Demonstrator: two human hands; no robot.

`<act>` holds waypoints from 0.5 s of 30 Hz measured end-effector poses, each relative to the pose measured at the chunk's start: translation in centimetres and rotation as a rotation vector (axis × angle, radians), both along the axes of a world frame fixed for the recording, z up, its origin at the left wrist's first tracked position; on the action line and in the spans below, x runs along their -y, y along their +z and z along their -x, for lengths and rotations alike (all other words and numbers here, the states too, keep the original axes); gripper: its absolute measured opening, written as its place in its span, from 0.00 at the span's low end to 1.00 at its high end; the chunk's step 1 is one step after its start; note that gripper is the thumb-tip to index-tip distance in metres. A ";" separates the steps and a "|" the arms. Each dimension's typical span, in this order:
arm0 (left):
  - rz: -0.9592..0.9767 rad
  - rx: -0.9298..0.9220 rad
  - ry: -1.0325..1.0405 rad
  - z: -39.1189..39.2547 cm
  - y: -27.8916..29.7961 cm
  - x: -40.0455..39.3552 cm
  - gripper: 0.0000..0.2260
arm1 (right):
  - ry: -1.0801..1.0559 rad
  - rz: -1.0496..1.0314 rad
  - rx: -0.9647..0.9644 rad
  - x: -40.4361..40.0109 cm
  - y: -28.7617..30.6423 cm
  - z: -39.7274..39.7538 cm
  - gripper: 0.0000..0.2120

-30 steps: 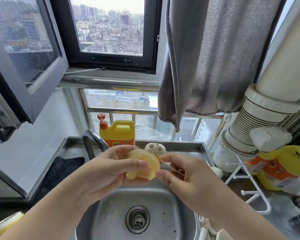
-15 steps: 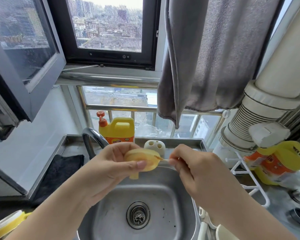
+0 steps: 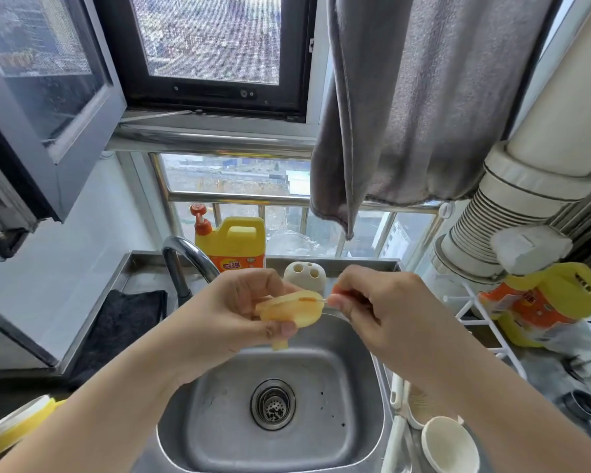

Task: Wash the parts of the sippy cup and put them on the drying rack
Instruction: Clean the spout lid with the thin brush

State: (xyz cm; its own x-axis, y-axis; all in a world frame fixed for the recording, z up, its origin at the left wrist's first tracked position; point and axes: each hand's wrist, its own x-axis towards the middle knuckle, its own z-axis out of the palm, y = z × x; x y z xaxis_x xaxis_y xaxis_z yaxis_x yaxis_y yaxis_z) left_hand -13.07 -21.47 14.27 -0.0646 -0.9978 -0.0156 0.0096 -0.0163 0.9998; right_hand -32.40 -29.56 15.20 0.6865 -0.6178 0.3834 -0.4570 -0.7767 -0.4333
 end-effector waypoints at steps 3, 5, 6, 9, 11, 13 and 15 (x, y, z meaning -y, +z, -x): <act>0.017 -0.055 0.015 -0.2 -0.3 0.0 0.08 | 0.022 -0.052 -0.006 0.0 0.2 -0.1 0.06; -0.010 -0.176 0.020 -0.6 -0.5 0.0 0.10 | 0.032 -0.114 0.013 0.1 0.2 0.3 0.05; -0.031 -0.239 0.018 -0.7 -0.7 -0.1 0.13 | 0.042 -0.147 0.028 0.2 0.2 0.5 0.05; -0.070 -0.431 0.008 -0.7 -1.1 -0.1 0.18 | 0.061 -0.226 0.058 0.3 0.3 0.7 0.10; -0.075 -0.538 0.024 -0.7 -1.4 0.0 0.19 | 0.064 -0.250 0.068 0.3 0.4 0.7 0.11; -0.073 -0.622 0.041 -0.4 -1.6 0.1 0.20 | 0.064 -0.285 0.065 0.1 0.4 0.7 0.12; -0.075 -0.746 0.069 0.0 -1.8 0.3 0.24 | 0.069 -0.332 0.070 -0.2 0.2 0.7 0.13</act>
